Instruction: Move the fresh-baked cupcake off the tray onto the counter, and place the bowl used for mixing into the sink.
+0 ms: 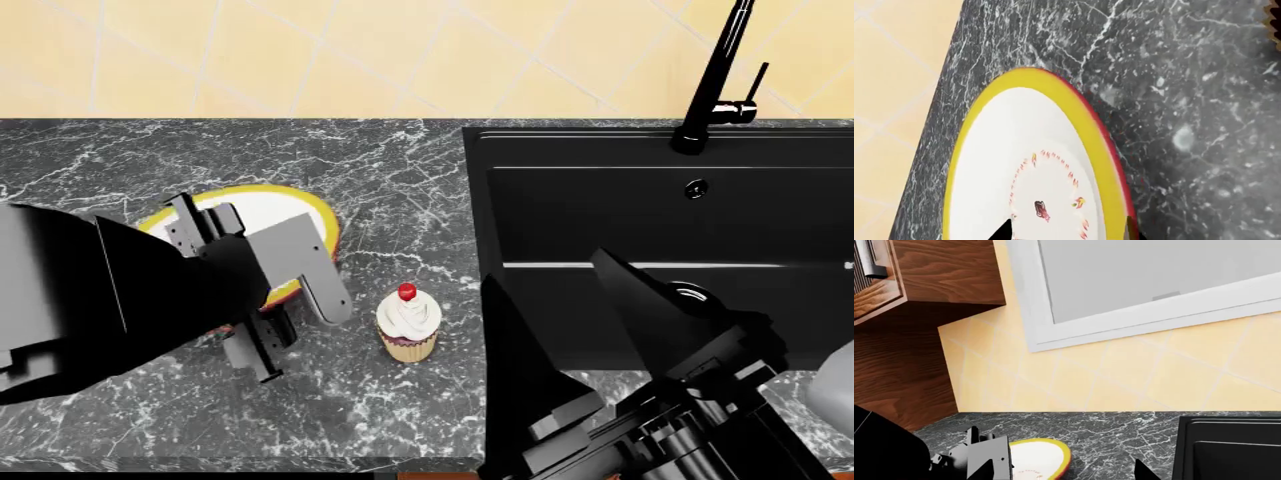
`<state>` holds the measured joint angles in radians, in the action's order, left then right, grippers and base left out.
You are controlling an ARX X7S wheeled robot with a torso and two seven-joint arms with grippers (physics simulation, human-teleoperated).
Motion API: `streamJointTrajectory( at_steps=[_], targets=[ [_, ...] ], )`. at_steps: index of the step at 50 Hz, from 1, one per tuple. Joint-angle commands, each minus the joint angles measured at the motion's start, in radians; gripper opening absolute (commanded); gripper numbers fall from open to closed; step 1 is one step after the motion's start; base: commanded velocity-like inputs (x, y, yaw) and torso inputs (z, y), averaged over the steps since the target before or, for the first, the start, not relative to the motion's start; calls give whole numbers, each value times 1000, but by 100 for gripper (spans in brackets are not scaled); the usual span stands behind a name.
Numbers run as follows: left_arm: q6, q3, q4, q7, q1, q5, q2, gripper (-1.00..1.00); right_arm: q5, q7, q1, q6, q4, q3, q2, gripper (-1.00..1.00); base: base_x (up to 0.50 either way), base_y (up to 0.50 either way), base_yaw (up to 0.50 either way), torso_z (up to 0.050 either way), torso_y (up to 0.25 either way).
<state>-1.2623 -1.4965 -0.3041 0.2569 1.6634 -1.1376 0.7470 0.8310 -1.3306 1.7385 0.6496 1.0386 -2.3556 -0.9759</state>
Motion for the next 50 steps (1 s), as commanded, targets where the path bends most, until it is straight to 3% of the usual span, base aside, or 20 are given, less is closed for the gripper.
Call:
streamJointTrajectory(
  at_steps=[1, 13, 30, 39, 50],
  targets=[
    [17, 19, 12, 28, -7, 0, 2, -100, -12, -15, 20, 19, -7, -32, 13, 100, 0, 0, 0, 0, 0],
    [2, 42, -24, 75, -2, -33, 27, -100, -21, -19, 25, 23, -7, -43, 12, 100, 0, 0, 0, 0, 0],
    [-144, 96, -76, 158, 111, -171, 39, -100, 14, -8, 105, 61, -6, -72, -37, 100, 0, 0, 0, 0, 1],
    [-176, 84, -61, 83, 244, -123, -16, -100, 19, 3, 123, 87, -9, -80, -61, 100, 0, 0, 0, 0, 0],
    [-188, 74, -36, 49, 293, -122, -49, -100, 43, 16, 119, 138, -43, -69, -74, 100, 0, 0, 0, 0, 1]
  ],
)
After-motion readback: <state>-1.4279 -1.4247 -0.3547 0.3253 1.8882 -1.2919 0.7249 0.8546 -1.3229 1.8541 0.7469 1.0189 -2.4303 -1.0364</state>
